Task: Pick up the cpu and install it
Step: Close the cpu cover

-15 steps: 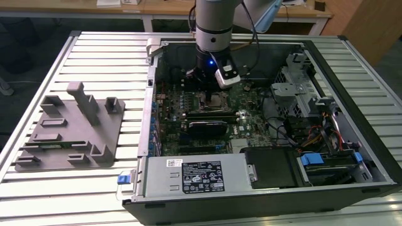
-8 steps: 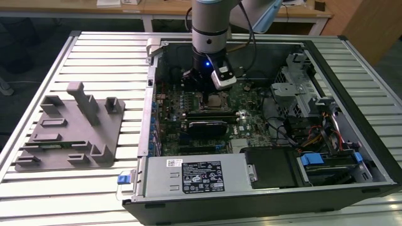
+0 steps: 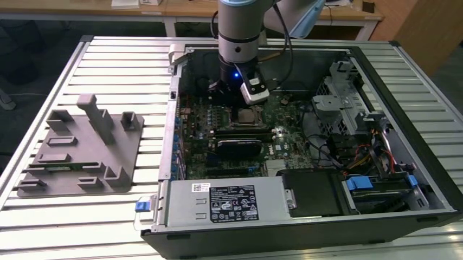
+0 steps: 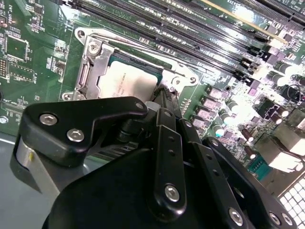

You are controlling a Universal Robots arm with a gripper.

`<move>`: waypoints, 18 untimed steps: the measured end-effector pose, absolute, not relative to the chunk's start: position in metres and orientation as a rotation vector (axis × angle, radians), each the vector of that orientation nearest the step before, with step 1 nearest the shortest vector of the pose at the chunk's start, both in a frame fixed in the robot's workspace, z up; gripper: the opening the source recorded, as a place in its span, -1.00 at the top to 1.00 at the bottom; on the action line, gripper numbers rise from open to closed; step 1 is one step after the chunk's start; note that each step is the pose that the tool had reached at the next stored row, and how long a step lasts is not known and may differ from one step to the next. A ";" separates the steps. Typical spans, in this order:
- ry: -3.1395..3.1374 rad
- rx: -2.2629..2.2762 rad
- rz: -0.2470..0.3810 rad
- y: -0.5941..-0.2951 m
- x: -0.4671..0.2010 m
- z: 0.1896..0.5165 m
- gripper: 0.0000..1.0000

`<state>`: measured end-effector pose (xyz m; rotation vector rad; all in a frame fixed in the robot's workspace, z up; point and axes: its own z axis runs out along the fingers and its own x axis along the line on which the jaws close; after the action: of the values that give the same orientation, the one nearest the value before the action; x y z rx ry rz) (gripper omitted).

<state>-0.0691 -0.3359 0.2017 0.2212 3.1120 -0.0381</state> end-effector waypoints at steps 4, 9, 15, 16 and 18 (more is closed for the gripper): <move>3.112 0.221 -0.038 -0.336 -0.069 0.200 0.79; 3.112 0.221 -0.037 -0.336 -0.069 0.199 0.79; 3.112 0.221 -0.037 -0.336 -0.069 0.198 0.79; 3.112 0.221 -0.037 -0.336 -0.069 0.198 0.79; 3.112 0.221 -0.037 -0.336 -0.069 0.198 0.79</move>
<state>-0.0695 -0.3359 0.1979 0.2207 3.1124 -0.0370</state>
